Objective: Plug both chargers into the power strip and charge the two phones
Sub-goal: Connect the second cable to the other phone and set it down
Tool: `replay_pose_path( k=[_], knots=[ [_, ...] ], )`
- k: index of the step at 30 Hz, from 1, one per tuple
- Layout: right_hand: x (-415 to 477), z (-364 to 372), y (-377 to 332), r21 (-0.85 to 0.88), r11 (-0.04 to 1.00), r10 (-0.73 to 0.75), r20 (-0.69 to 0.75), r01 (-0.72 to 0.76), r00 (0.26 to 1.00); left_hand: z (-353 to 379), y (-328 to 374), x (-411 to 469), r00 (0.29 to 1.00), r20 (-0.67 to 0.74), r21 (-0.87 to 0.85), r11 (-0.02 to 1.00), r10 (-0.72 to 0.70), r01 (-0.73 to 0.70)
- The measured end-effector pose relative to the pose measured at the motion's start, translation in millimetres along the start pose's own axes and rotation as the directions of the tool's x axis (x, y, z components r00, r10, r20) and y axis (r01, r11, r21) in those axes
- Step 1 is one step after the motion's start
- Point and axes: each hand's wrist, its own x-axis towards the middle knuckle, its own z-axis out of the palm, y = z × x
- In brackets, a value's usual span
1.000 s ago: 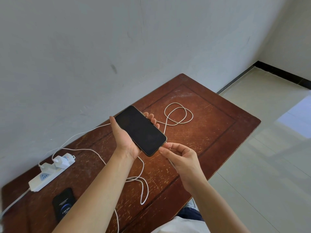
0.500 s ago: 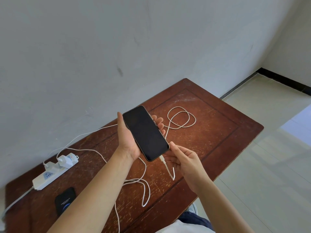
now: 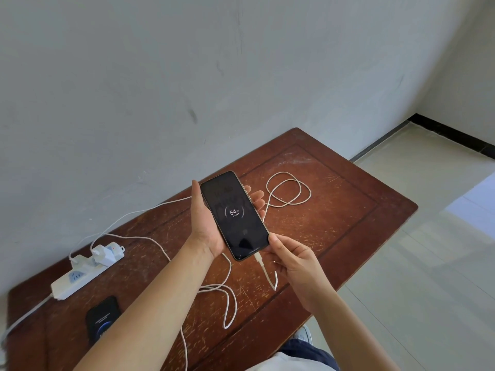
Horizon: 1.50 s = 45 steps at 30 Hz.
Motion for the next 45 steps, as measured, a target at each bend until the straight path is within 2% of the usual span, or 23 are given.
replay_pose_path(
  k=[15,26,31,36,40,45],
  knots=[
    [-1.0,-5.3,-0.4,0.019,1.0,-0.012,0.003,0.012,1.0,3.9,-4.7,2.2,0.999,-0.05,0.015,1.0,-0.003,0.004],
    [1.9,-8.1,4.9,-0.041,0.999,-0.028,0.019,0.029,0.999,4.7,-5.2,3.4,0.996,-0.086,-0.01,0.999,-0.036,0.035],
    [2.8,-8.0,8.3,-0.012,0.999,-0.042,-0.021,0.041,0.999,4.2,-5.2,2.1,0.984,-0.178,0.055,0.998,-0.027,0.037],
    [5.9,-9.2,11.2,0.007,0.999,-0.046,-0.05,0.047,0.998,-0.7,-15.3,-3.3,0.922,-0.387,0.085,0.996,0.021,0.013],
    [11.4,-11.0,16.6,-0.017,0.999,-0.045,-0.058,0.044,0.997,-16.0,-29.5,-20.3,0.909,-0.417,0.045,0.998,-0.02,0.043],
    [22.4,-18.7,32.3,-0.102,0.995,-0.029,-0.081,0.021,0.996,-26.0,-45.4,-23.8,0.904,-0.427,0.12,0.99,-0.015,0.073]
  ],
)
